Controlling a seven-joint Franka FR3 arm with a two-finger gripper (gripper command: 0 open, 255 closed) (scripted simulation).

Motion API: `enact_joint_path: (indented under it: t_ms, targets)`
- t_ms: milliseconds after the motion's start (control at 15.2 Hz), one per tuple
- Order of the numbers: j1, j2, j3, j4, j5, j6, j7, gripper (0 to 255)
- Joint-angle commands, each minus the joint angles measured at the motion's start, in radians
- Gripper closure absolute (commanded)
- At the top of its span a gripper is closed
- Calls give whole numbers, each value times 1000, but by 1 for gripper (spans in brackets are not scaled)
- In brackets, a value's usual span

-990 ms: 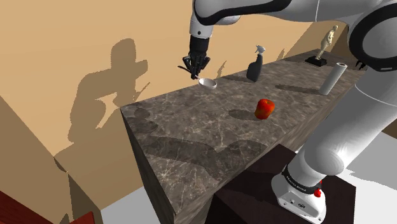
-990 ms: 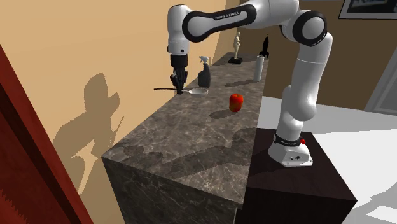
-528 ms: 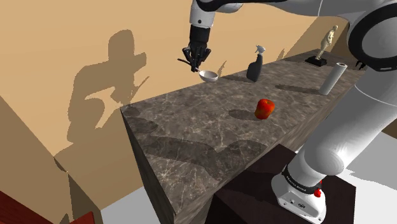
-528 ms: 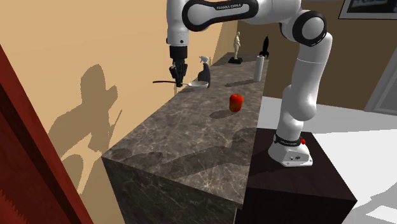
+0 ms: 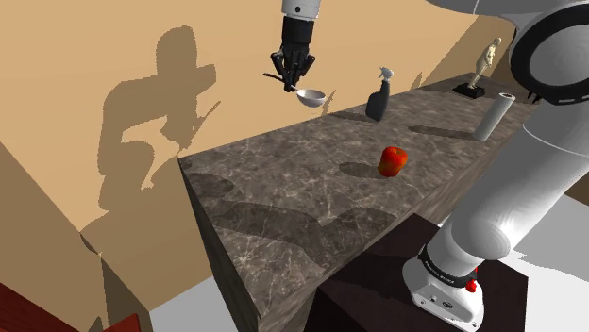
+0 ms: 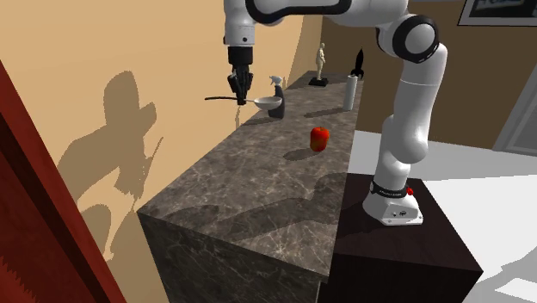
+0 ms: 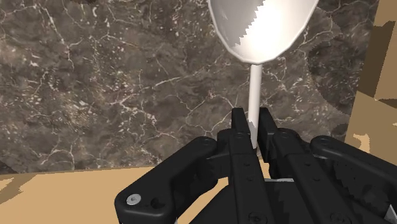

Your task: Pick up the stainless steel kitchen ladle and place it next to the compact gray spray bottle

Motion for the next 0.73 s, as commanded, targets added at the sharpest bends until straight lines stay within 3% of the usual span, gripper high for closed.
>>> enact_joint_path:
  t_ms: [0,330,660]
  targets:
    - [0,6,0,33,-1,-27,3,255]
    - [0,28,0,127,-4,-98,12,255]
    - [-61,-13,-61,79,1,-106,-110,255]
